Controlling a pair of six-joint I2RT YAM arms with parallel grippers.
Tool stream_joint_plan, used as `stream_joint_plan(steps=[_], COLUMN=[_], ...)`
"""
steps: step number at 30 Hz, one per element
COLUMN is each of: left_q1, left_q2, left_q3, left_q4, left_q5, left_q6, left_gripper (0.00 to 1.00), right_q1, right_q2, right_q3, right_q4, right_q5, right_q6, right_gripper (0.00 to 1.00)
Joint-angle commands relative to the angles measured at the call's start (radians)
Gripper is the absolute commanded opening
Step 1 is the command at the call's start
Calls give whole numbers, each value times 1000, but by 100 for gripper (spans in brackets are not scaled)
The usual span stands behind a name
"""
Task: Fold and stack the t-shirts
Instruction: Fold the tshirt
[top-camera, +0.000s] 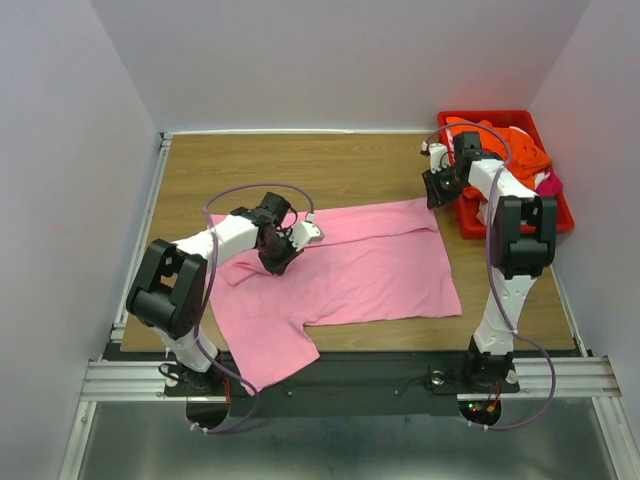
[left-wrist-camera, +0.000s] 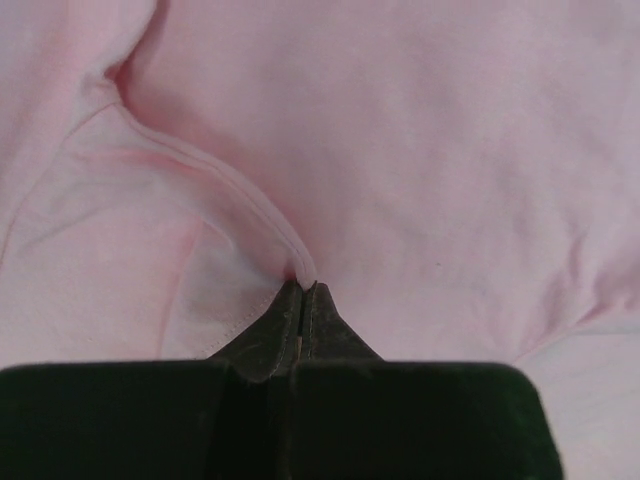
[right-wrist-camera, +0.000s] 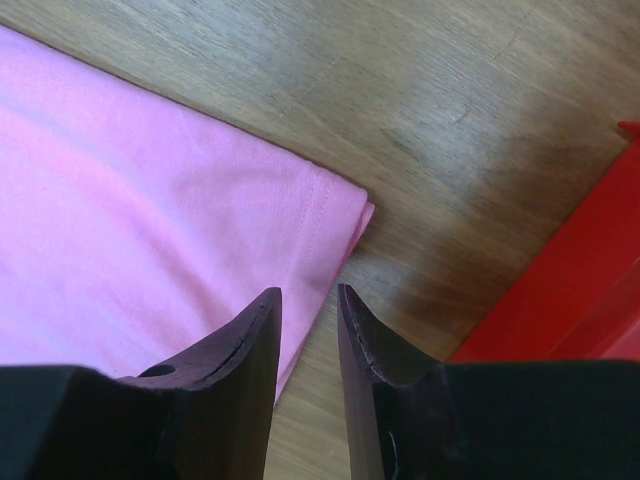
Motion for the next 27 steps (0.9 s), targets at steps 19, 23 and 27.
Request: stream_joint_plan(steps=[19, 23, 27], left_q1=[115, 280, 437], left_q2=[-80, -65, 18], left_q3=[171, 186, 226], left_q4=[-117, -47, 19], left_q5=[314, 257, 188], left_q6=[-113, -148, -191], left_gripper=[48, 46, 41], right_q1=[35, 46, 55], right_q2=[-10, -1, 36], right_q3=[22, 33, 66], right_q4=[-6, -6, -6], right_q5=[-23, -20, -21], right_q6=[10, 16, 33], right_gripper=[35, 34, 32])
